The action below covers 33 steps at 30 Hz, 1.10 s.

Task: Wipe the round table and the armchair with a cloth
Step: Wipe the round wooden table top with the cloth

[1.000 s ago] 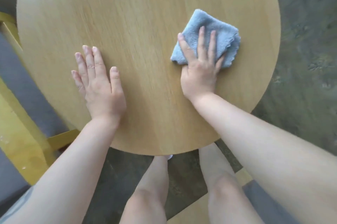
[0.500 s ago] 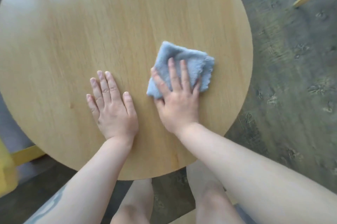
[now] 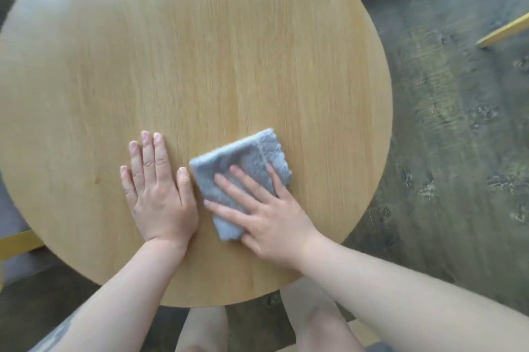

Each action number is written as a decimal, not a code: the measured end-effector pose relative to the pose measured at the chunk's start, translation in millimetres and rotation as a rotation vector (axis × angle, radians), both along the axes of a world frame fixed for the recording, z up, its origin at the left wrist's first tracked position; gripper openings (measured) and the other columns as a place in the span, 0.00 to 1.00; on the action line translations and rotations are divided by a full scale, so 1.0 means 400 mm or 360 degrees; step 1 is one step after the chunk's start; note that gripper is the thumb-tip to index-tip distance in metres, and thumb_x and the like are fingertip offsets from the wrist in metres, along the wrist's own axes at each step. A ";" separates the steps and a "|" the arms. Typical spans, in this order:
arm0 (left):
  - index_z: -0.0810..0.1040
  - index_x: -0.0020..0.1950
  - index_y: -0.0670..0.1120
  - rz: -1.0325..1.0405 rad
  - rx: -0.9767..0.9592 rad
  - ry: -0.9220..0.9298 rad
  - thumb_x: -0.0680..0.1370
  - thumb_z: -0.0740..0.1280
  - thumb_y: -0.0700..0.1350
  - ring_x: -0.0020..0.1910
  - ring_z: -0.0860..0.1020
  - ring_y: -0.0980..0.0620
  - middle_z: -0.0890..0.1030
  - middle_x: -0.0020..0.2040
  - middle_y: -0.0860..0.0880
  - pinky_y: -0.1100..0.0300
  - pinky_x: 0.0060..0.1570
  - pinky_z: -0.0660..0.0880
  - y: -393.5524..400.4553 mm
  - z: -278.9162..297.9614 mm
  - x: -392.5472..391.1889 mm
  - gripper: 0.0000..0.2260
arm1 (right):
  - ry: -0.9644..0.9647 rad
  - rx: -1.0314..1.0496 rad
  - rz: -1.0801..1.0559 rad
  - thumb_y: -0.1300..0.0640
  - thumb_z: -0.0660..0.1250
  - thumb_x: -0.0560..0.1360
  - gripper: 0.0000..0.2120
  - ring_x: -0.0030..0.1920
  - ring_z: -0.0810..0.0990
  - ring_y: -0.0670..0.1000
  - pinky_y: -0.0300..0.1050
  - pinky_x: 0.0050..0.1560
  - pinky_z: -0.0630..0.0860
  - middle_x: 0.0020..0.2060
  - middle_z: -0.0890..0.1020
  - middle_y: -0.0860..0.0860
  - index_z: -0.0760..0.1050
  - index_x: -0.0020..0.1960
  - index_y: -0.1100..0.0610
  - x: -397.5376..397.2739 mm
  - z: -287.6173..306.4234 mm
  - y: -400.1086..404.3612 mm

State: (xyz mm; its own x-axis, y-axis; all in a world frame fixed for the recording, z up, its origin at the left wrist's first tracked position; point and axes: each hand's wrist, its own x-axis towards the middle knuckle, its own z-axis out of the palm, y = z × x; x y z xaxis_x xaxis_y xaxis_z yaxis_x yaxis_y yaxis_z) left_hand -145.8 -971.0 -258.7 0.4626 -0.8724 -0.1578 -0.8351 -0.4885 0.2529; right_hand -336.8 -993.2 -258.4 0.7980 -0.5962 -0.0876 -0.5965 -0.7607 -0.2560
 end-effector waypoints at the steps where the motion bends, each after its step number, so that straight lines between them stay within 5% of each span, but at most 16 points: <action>1: 0.53 0.80 0.46 -0.0001 -0.0013 0.0004 0.80 0.49 0.51 0.79 0.48 0.51 0.52 0.80 0.50 0.49 0.76 0.42 0.000 0.000 0.002 0.28 | -0.0010 -0.0020 0.0324 0.48 0.65 0.74 0.32 0.78 0.50 0.53 0.62 0.75 0.45 0.77 0.57 0.49 0.60 0.76 0.43 -0.056 0.000 0.010; 2: 0.53 0.80 0.46 0.0005 -0.0023 0.0008 0.80 0.49 0.51 0.79 0.47 0.51 0.52 0.80 0.50 0.49 0.77 0.42 -0.001 -0.003 0.001 0.28 | 0.0005 -0.0052 0.0467 0.50 0.65 0.74 0.32 0.78 0.52 0.52 0.61 0.75 0.47 0.77 0.58 0.49 0.60 0.76 0.43 -0.118 0.000 -0.002; 4: 0.53 0.80 0.46 0.0021 -0.0028 -0.0003 0.81 0.48 0.51 0.79 0.46 0.52 0.52 0.80 0.51 0.50 0.77 0.41 0.000 -0.005 -0.002 0.28 | 0.0083 -0.0090 0.0206 0.50 0.63 0.72 0.33 0.77 0.52 0.51 0.62 0.73 0.49 0.77 0.58 0.48 0.56 0.76 0.41 -0.212 -0.009 -0.068; 8: 0.54 0.80 0.45 0.0007 -0.0078 -0.0055 0.81 0.49 0.50 0.79 0.47 0.51 0.54 0.80 0.49 0.53 0.76 0.38 0.000 -0.009 -0.008 0.27 | 0.0108 -0.0115 -0.1237 0.47 0.55 0.76 0.29 0.77 0.51 0.56 0.69 0.68 0.55 0.78 0.55 0.52 0.56 0.76 0.43 -0.054 0.000 -0.221; 10: 0.56 0.79 0.45 0.0074 -0.0161 0.0006 0.81 0.51 0.49 0.79 0.49 0.50 0.56 0.80 0.48 0.53 0.76 0.39 0.000 -0.008 -0.003 0.27 | 0.0016 -0.0085 -0.1060 0.48 0.54 0.75 0.29 0.77 0.51 0.56 0.68 0.69 0.52 0.78 0.55 0.52 0.57 0.76 0.45 0.121 -0.002 -0.182; 13: 0.60 0.78 0.44 0.0287 -0.0409 0.0286 0.78 0.52 0.47 0.79 0.52 0.49 0.58 0.79 0.46 0.54 0.76 0.42 0.005 0.010 0.051 0.27 | -0.0140 0.0057 0.0061 0.53 0.57 0.72 0.29 0.77 0.54 0.52 0.60 0.73 0.48 0.76 0.61 0.51 0.66 0.73 0.48 0.206 -0.005 -0.027; 15: 0.58 0.79 0.44 0.0282 -0.0384 0.0346 0.79 0.51 0.49 0.79 0.50 0.50 0.55 0.80 0.48 0.57 0.76 0.40 0.032 0.020 0.121 0.27 | -0.0173 0.0078 0.0482 0.59 0.59 0.71 0.28 0.75 0.58 0.50 0.54 0.74 0.52 0.74 0.64 0.50 0.69 0.71 0.50 0.161 0.008 -0.039; 17: 0.54 0.80 0.46 0.0275 -0.0234 0.0296 0.80 0.47 0.53 0.79 0.46 0.53 0.51 0.80 0.50 0.59 0.75 0.38 0.079 0.015 0.189 0.28 | -0.0217 0.0063 0.0255 0.65 0.59 0.68 0.32 0.75 0.59 0.49 0.52 0.72 0.56 0.74 0.64 0.51 0.69 0.72 0.52 0.133 0.005 -0.122; 21: 0.51 0.80 0.46 0.0202 -0.0113 0.0185 0.81 0.46 0.53 0.79 0.43 0.53 0.47 0.81 0.50 0.57 0.76 0.36 0.149 -0.003 0.222 0.28 | -0.0109 0.0001 -0.0915 0.61 0.60 0.74 0.31 0.77 0.51 0.53 0.62 0.68 0.60 0.77 0.57 0.51 0.61 0.75 0.47 0.290 0.011 -0.213; 23: 0.55 0.79 0.43 0.0125 -0.0103 0.0155 0.81 0.49 0.51 0.79 0.47 0.50 0.52 0.80 0.47 0.54 0.77 0.39 0.173 -0.009 0.201 0.28 | -0.0086 -0.0027 -0.0704 0.59 0.60 0.73 0.31 0.77 0.52 0.53 0.62 0.68 0.60 0.77 0.57 0.51 0.61 0.75 0.45 0.423 -0.001 -0.139; 26: 0.63 0.75 0.36 0.0060 -0.0060 0.0088 0.80 0.53 0.51 0.78 0.55 0.44 0.60 0.77 0.39 0.48 0.75 0.50 0.243 -0.012 0.161 0.28 | -0.0149 0.0273 0.0456 0.59 0.55 0.71 0.28 0.75 0.59 0.51 0.58 0.70 0.61 0.75 0.64 0.50 0.70 0.71 0.48 0.518 0.000 -0.065; 28: 0.59 0.77 0.37 -0.0070 -0.0010 0.0078 0.80 0.53 0.52 0.78 0.54 0.45 0.58 0.78 0.40 0.47 0.75 0.51 0.296 -0.011 0.147 0.29 | -0.0132 0.0243 0.0906 0.60 0.52 0.72 0.27 0.73 0.64 0.51 0.53 0.71 0.62 0.73 0.67 0.51 0.74 0.68 0.52 0.515 0.027 -0.147; 30: 0.55 0.79 0.40 -0.0242 -0.0002 0.0089 0.81 0.52 0.53 0.79 0.51 0.49 0.55 0.80 0.45 0.48 0.75 0.50 0.325 -0.009 0.152 0.29 | -0.0155 0.0146 0.0615 0.63 0.53 0.71 0.27 0.73 0.64 0.54 0.53 0.72 0.62 0.72 0.68 0.54 0.74 0.68 0.55 0.515 0.047 -0.258; 33: 0.53 0.79 0.43 -0.0434 0.0041 0.0068 0.81 0.51 0.53 0.79 0.50 0.51 0.53 0.80 0.49 0.49 0.75 0.49 0.334 -0.001 0.168 0.28 | -0.0123 0.0134 -0.0402 0.65 0.55 0.74 0.30 0.77 0.54 0.51 0.56 0.75 0.55 0.77 0.58 0.52 0.64 0.74 0.48 0.578 0.045 -0.315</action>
